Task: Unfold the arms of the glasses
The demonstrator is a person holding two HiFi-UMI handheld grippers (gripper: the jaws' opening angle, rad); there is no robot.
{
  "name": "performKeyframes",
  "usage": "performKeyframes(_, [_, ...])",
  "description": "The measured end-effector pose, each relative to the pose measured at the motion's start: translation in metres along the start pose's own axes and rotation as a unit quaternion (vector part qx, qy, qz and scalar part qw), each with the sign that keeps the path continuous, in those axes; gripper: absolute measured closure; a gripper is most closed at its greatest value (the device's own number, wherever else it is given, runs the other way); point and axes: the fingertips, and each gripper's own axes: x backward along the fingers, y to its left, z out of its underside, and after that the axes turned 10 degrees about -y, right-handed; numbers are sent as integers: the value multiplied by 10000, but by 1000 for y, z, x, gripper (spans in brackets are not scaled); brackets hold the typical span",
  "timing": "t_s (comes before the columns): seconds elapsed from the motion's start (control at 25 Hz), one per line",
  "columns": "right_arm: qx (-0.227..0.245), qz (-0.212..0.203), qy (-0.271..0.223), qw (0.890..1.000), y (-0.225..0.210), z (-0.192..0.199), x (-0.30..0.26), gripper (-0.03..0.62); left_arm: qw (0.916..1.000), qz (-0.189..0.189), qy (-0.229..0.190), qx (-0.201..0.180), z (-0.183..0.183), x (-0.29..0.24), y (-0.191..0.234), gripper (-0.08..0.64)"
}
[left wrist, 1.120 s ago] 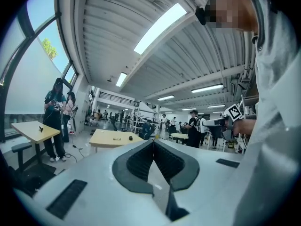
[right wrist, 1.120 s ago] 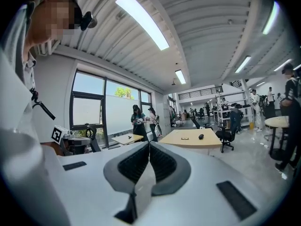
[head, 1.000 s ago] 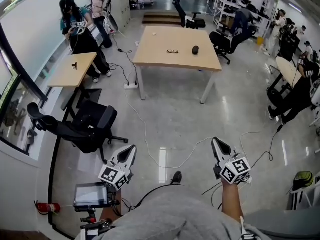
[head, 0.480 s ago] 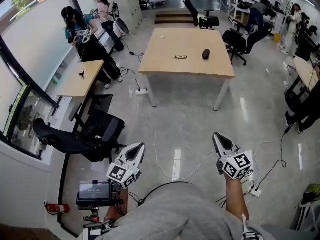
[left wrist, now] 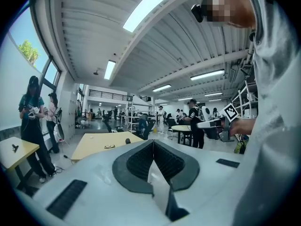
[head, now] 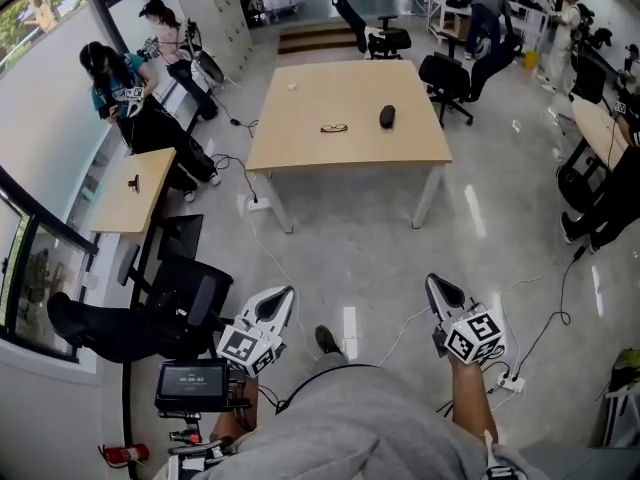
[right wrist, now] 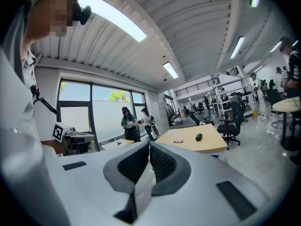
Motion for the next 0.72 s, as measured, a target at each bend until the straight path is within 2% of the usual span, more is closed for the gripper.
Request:
performKeyframes(0.24, [102,200,62,9997,-30,-2,-56,584,9988,360,-195,250,12,-74,49,554])
performKeyframes(0.44, [349,182,-21,9992,-39,-18,-118,584,9969,661,-382,197,11,-127,96,554])
performKeyframes(0.6, [399,250,32,9989,-41,-20,-164,584,9967,688,-404,162,14,-146,145,554])
performKeyframes(0.72, [430,178,214,9987,-40,-17,-182,584,9964,521,-476,465,14,-141,166,554])
